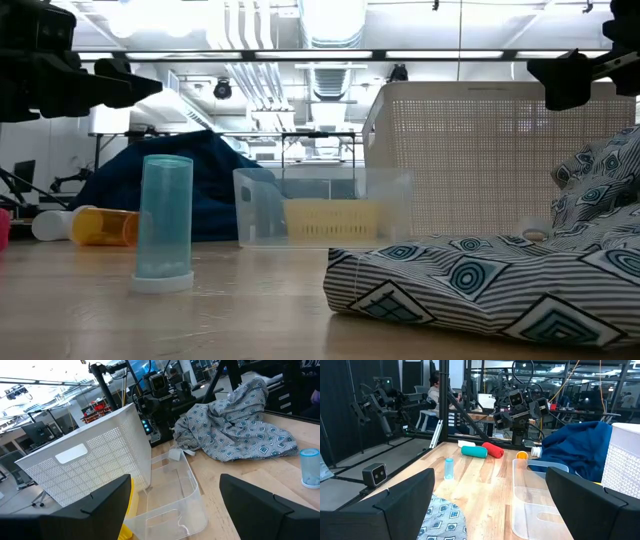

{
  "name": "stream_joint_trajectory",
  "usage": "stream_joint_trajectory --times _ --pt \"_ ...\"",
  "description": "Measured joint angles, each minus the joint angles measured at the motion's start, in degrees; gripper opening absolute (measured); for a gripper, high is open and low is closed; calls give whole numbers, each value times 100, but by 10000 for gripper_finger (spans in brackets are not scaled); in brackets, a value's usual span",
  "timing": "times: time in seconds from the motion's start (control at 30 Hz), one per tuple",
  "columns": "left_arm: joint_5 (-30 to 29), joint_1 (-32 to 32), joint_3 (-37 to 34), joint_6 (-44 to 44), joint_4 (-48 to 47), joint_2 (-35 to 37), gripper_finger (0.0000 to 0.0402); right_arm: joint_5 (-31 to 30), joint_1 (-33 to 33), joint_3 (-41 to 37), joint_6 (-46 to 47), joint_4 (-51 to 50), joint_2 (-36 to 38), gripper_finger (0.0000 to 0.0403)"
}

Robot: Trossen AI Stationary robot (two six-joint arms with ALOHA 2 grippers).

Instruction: Pick & Place Medicine items

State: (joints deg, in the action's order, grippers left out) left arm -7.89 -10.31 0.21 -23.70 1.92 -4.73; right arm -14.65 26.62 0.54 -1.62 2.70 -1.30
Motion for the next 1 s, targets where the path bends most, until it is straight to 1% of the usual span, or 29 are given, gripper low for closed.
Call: stream_joint_trajectory --times 0.57,0.63,0.77,0.9,1.0 --pt "1 1 -2 0 -1 -2 310 2 1 0 25 0 0 380" --pt "-1 2 0 0 -1 -1 310 13 2 0 401 39 -1 380" --pt "0 1 -1 0 1 0 310 40 0 2 1169 428 -3 380" --pt "1 2 0 0 -1 0 310 380 0 3 1183 482 -4 380" --pt "0 2 -2 2 0 -2 310 450 2 2 1128 563 -4 380"
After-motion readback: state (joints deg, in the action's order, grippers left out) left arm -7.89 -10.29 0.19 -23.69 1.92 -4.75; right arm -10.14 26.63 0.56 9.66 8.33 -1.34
